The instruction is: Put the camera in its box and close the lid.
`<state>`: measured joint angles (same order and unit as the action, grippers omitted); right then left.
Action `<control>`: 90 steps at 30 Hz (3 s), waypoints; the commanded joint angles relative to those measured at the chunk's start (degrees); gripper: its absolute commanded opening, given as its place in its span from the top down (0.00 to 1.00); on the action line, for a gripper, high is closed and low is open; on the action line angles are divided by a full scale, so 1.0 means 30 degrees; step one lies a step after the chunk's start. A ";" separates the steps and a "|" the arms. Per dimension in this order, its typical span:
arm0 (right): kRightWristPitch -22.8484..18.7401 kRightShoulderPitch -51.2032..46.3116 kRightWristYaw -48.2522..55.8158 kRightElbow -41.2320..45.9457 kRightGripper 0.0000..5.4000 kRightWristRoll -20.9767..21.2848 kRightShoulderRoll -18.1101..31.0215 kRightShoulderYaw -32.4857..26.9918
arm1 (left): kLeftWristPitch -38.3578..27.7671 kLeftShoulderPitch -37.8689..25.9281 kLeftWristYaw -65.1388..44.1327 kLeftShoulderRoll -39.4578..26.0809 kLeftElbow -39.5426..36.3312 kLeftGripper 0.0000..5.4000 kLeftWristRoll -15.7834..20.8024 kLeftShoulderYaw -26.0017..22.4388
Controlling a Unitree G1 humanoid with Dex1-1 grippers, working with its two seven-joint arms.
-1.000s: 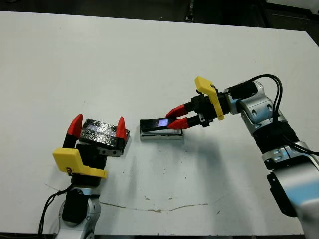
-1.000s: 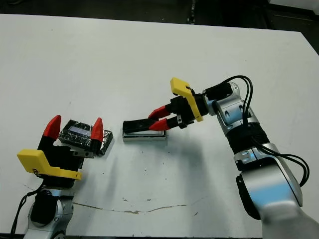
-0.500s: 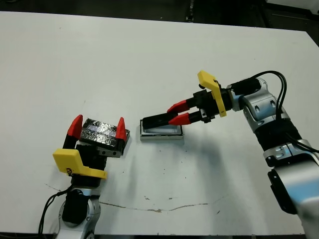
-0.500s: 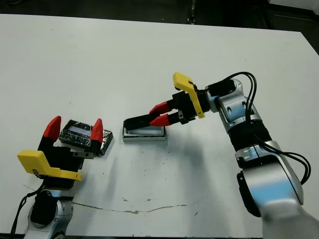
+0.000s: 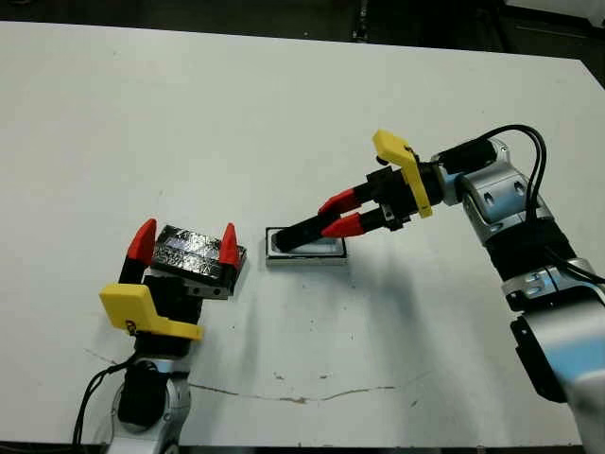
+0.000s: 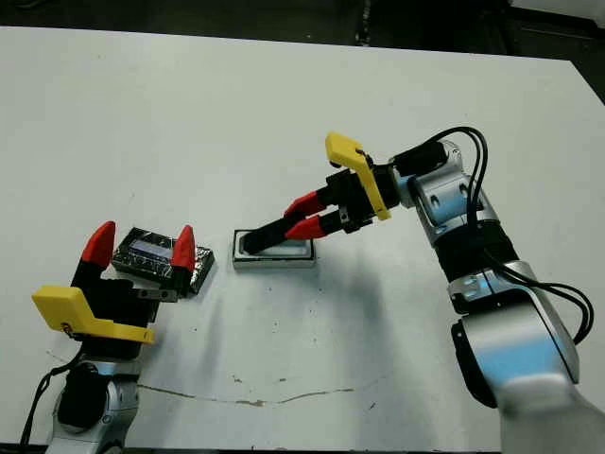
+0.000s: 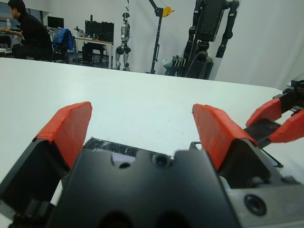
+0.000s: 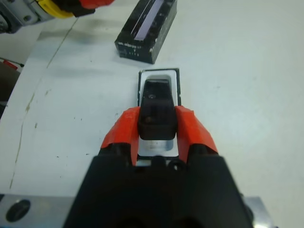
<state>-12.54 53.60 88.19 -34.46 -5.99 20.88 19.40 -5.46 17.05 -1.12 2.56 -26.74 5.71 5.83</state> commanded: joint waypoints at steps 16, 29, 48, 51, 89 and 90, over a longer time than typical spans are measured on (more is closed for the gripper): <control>0.0075 -0.0761 -0.0498 0.0396 0.69 0.0938 0.0153 0.0578 | 0.0151 0.0074 0.0090 -0.0023 -0.0019 0.00 -0.0374 0.0100; 0.1867 -0.1111 -0.1583 0.0335 0.69 0.1023 -0.1245 0.0676 | 0.0113 0.0168 0.0104 0.0088 0.0077 0.00 -0.0189 0.0130; 0.2276 -0.0156 -0.1423 0.1973 0.44 0.1082 0.0179 -0.0057 | 0.0242 0.0284 0.0121 0.0134 0.0022 0.00 0.0104 0.0204; 0.2316 -0.0107 -0.1170 0.2478 0.36 0.0464 0.0659 -0.0719 | 0.0198 0.0276 0.0144 0.0106 0.0035 0.00 0.0070 0.0209; 0.4357 -1.1437 -1.8204 1.5262 0.54 0.3960 0.0091 -0.2531 | 0.0539 0.0177 0.0239 0.0046 -0.0110 0.00 -0.0154 0.0262; 0.4358 -1.1409 -1.8262 1.5310 0.57 0.4305 0.0146 -0.2369 | 0.0542 0.0165 0.0239 0.0046 -0.0110 0.00 -0.0159 0.0265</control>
<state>-0.01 20.06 33.91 10.98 5.70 20.31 11.69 -4.49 17.29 -0.50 2.67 -27.16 5.50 6.66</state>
